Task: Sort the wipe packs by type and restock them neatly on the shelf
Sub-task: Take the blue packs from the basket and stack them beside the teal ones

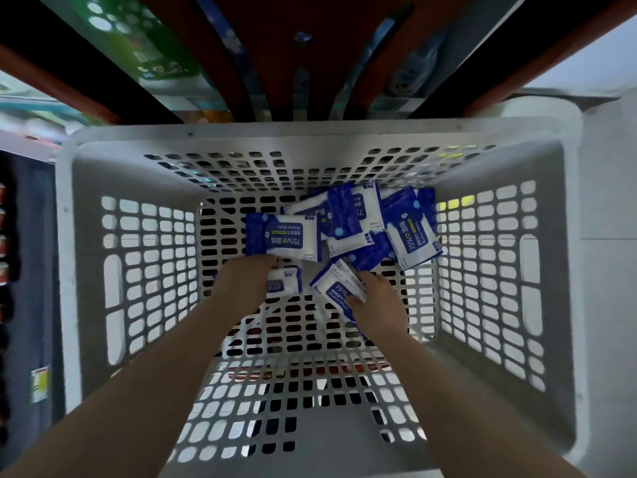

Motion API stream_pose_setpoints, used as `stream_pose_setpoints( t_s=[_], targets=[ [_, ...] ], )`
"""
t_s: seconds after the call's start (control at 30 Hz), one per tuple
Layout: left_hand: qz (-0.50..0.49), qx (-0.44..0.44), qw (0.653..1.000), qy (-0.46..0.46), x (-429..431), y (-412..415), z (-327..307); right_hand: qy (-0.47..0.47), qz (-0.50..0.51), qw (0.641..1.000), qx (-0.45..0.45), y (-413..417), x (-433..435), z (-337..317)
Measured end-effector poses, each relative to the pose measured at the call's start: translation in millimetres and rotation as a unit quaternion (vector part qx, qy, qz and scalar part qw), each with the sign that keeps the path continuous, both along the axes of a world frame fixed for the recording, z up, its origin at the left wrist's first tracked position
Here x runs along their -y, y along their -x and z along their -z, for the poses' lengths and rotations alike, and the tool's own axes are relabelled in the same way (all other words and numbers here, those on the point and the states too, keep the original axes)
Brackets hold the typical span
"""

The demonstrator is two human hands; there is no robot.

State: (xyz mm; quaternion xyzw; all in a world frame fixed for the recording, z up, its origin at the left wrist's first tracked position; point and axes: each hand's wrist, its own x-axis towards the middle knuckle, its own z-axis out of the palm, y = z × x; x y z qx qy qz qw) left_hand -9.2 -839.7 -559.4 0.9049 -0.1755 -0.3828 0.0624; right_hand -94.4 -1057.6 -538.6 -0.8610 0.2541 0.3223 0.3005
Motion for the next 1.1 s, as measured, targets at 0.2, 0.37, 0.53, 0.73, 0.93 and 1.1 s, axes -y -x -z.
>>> stream_pose_setpoints(
  t_s=[0.2,0.37,0.53,0.73,0.93,1.1],
  targets=[
    [-0.053,0.029,0.997,0.045,27.3,-59.2,-3.2,-0.002,0.010,1.000,-0.001,-0.4,6.9,-2.4],
    [-0.041,0.019,0.998,0.037,42.1,-65.8,6.6,-0.010,0.031,0.999,-0.004,3.6,13.6,-0.5],
    [-0.004,0.013,0.997,-0.073,36.5,-59.4,2.9,-0.012,0.038,0.999,-0.005,3.8,12.9,0.9],
    [-0.315,-0.198,0.928,0.013,10.5,-23.5,3.1,-0.023,0.038,0.999,0.003,-2.2,5.8,-1.6],
    [-0.053,0.132,0.988,-0.063,1.9,2.7,2.6,-0.026,0.027,0.999,0.009,-7.3,-0.5,0.1],
    [0.402,0.170,0.896,0.080,1.8,-12.8,7.2,-0.024,0.026,0.999,0.009,-6.4,-2.9,1.5]
  ],
)
